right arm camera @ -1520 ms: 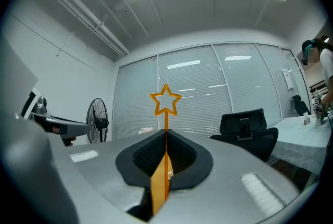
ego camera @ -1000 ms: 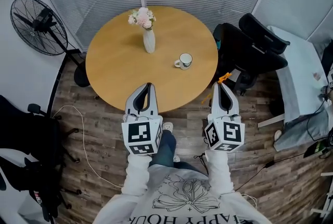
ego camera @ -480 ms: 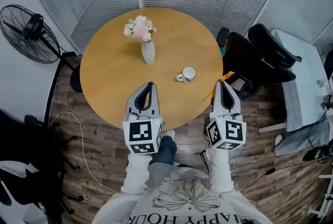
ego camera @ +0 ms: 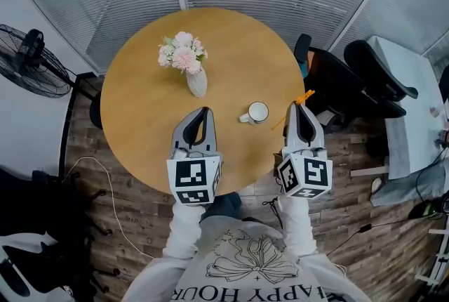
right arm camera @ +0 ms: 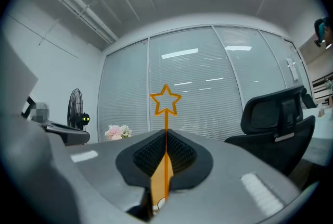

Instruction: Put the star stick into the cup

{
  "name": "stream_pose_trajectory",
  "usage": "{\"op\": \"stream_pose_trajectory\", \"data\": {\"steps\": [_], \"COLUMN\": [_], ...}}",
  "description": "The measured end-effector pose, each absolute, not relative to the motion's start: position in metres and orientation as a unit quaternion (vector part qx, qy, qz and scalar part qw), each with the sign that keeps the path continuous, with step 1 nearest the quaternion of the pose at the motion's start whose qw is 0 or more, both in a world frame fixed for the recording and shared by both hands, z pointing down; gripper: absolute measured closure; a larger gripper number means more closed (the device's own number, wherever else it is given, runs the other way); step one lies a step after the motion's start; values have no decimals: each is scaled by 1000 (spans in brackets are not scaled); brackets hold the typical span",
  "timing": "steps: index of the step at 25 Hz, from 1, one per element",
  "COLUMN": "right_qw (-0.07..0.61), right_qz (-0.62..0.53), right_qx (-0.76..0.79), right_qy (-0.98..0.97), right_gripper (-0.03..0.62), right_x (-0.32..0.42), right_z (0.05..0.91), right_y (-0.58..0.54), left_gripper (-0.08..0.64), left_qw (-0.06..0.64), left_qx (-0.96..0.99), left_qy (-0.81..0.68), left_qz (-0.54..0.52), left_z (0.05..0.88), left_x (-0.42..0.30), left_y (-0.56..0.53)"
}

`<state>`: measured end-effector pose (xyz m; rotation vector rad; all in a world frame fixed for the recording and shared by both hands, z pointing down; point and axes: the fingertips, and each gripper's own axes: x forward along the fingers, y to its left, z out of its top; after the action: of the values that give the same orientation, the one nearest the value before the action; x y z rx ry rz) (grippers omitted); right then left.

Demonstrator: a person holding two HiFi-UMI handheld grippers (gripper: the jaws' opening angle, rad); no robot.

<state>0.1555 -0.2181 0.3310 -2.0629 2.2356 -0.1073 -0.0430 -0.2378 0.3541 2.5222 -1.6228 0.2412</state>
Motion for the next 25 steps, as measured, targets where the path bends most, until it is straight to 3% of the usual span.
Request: {"op": "stream_pose_trajectory", "data": {"steps": [25], "right_qw": [38], "right_qz": [-83], "right_qx": [-664], "right_qy": [742], "right_gripper": [578], "right_x": [149], "right_z": [405], "right_y": [-305], "left_gripper": [554], "left_qw": [132], "left_qx": [841], "left_qy": [-506], "left_qz": [136], "left_z": [437], "left_x": [-21], "left_y": [-307]}}
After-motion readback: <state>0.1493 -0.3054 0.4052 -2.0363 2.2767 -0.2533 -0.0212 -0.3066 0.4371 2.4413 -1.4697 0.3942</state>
